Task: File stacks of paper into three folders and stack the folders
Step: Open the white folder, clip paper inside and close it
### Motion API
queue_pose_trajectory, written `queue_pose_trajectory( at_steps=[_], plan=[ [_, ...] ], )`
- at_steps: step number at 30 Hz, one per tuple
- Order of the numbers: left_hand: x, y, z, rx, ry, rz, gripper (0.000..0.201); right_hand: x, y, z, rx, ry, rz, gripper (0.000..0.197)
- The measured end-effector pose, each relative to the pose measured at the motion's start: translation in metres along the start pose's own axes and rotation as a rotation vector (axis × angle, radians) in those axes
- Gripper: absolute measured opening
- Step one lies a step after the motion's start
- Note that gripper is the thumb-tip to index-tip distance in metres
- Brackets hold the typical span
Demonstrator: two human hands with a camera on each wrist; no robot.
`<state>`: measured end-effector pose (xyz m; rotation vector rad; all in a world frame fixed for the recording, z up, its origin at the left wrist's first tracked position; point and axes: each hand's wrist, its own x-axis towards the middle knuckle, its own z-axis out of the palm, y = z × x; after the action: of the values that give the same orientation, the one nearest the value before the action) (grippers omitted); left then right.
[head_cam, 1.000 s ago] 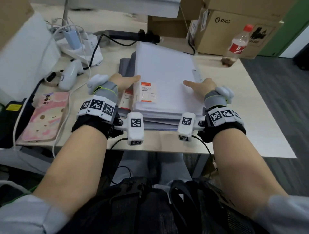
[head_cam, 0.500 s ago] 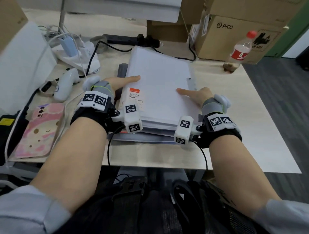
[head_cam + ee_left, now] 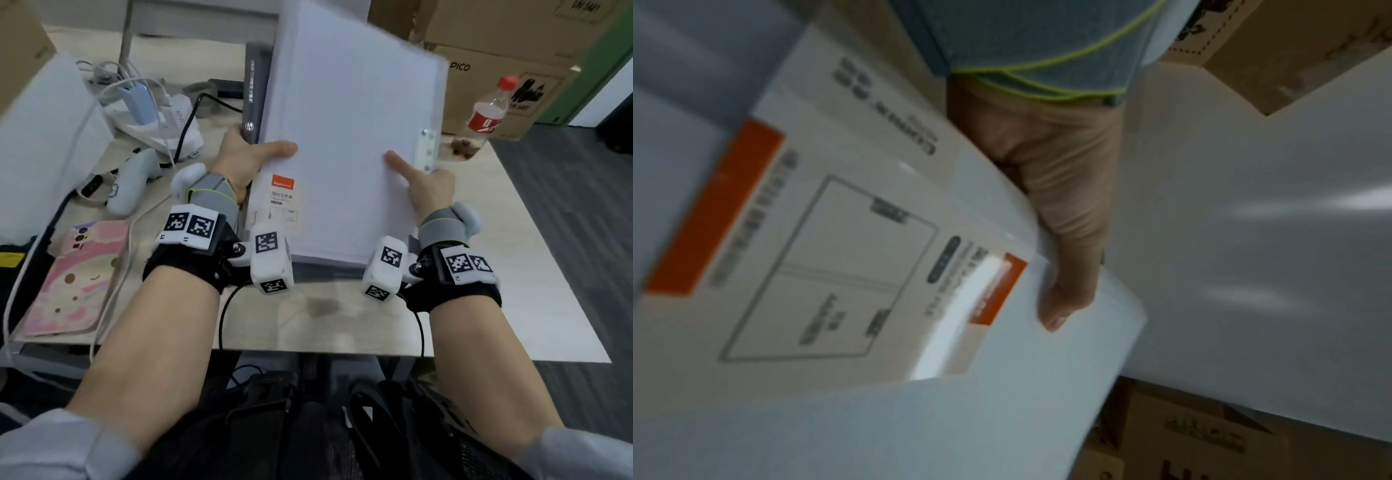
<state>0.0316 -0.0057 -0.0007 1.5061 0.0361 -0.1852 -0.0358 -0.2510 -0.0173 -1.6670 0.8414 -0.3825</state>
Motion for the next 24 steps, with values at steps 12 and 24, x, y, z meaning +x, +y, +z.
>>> queue_pose_trajectory(
  at_steps=[12,24],
  plan=[
    [-0.018,0.027,-0.005,-0.006,-0.189,0.372,0.102,-0.039,-0.017,-0.012,0.483,0.020,-0.460,0.047],
    [-0.059,0.028,-0.014,-0.064,-0.248,0.360,0.101,-0.055,-0.011,-0.029,0.471,-0.217,-0.464,0.073]
  ],
)
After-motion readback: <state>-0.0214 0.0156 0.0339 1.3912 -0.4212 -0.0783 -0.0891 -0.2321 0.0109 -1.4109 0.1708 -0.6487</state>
